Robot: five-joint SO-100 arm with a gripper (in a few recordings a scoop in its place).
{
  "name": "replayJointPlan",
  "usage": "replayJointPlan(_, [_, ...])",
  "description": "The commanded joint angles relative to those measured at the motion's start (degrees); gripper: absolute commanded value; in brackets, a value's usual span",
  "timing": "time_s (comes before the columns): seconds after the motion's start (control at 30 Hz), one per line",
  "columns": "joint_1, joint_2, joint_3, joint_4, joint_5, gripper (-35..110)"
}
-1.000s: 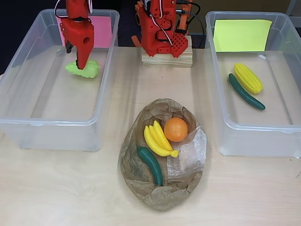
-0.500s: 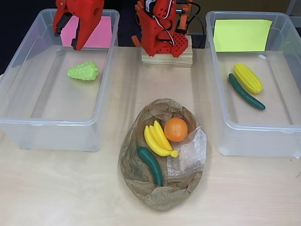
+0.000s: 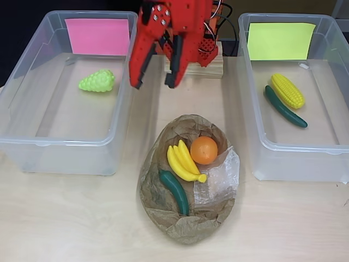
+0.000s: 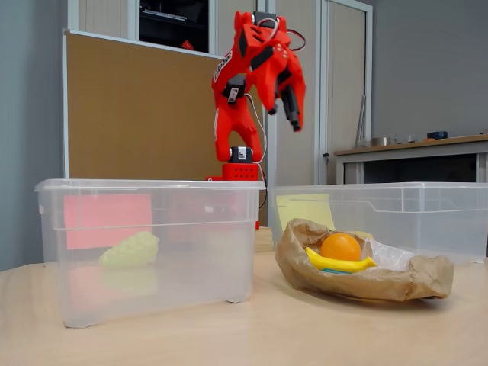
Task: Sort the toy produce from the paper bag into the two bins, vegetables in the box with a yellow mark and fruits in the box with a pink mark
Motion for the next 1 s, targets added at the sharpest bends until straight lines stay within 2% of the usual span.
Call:
replayJointPlan(0.0, [-4.7,-5.8,0.5,-3.3,2.5,26])
replayJointPlan(0.23, [-9.8,-23.4,-4.2,-6.8,6.7,25])
replayJointPlan(0.53, [-10.3,-38.9,-11.2,-11.3,9.3,25])
replayJointPlan(0.67, [-10.2,-44.6,-15.4,-11.0,11.2,32])
replayJointPlan(0.77, [-10.2,-47.2,-16.1,-12.5,14.4,37])
replayJointPlan(0.97, [-10.1,-50.3,-13.5,-14.3,24.7,40])
